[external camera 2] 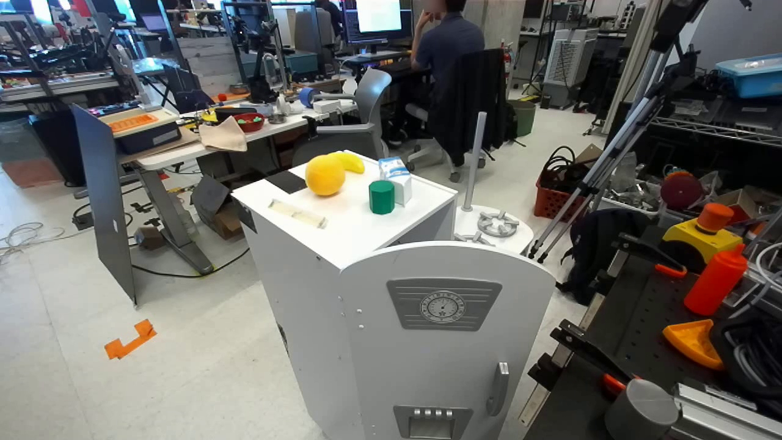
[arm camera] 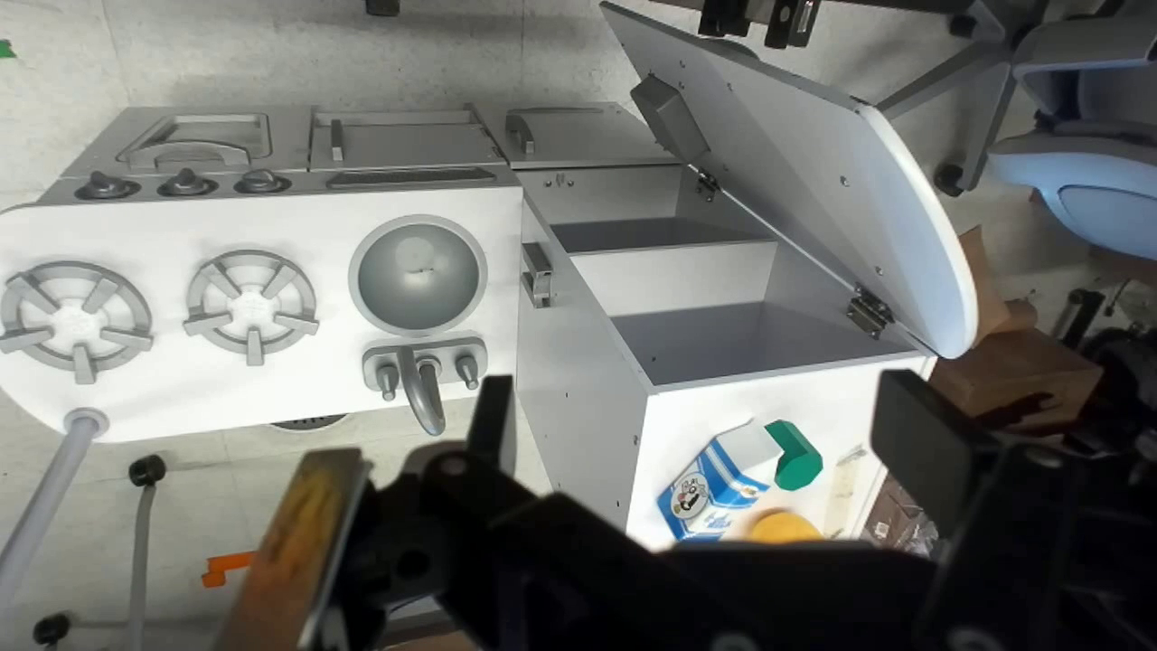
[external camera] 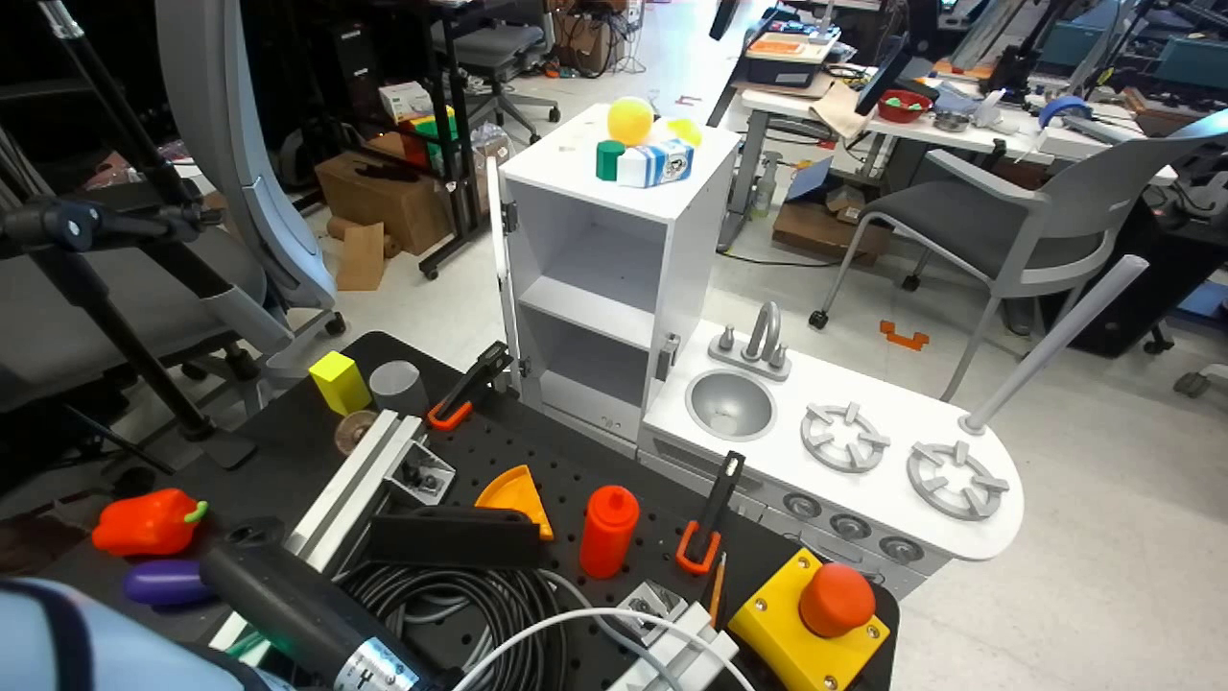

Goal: Move the orange ball to the bottom on the cabinet

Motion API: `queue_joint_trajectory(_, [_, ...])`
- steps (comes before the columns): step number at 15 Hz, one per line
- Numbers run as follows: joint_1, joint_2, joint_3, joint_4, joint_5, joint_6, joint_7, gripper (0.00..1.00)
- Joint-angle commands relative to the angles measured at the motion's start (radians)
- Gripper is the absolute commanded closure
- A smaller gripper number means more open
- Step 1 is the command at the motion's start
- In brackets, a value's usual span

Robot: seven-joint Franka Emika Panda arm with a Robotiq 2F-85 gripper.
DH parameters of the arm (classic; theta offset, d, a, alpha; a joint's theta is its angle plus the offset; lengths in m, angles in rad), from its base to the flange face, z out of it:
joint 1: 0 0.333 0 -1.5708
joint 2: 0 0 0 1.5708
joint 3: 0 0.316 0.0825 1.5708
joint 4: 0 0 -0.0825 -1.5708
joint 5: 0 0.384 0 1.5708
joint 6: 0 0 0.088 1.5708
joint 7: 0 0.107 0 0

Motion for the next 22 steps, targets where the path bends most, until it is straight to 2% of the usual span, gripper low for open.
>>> queue_joint_trajectory(1, [-0.037, 0.018, 0.037, 0.007, 0.017, 0.002, -0.017, 0.00])
queue_joint_trajectory(5, [-0.009, 0.118, 0.057, 0.080, 0.024, -0.018, -0.030, 0.00])
queue_joint_trajectory(9, [0.020, 0.296, 0.145, 0.215, 0.026, -0.045, 0.006, 0.00])
queue_joint_trajectory(14, [0.018, 0.554, 0.282, 0.449, 0.047, -0.093, 0.061, 0.00])
queue_joint_trajectory(17, [0.009, 0.708, 0.356, 0.626, 0.030, -0.153, 0.146, 0.00])
queue_joint_trajectory(22, [0.008, 0.936, 0.439, 0.912, 0.024, -0.203, 0.276, 0.00])
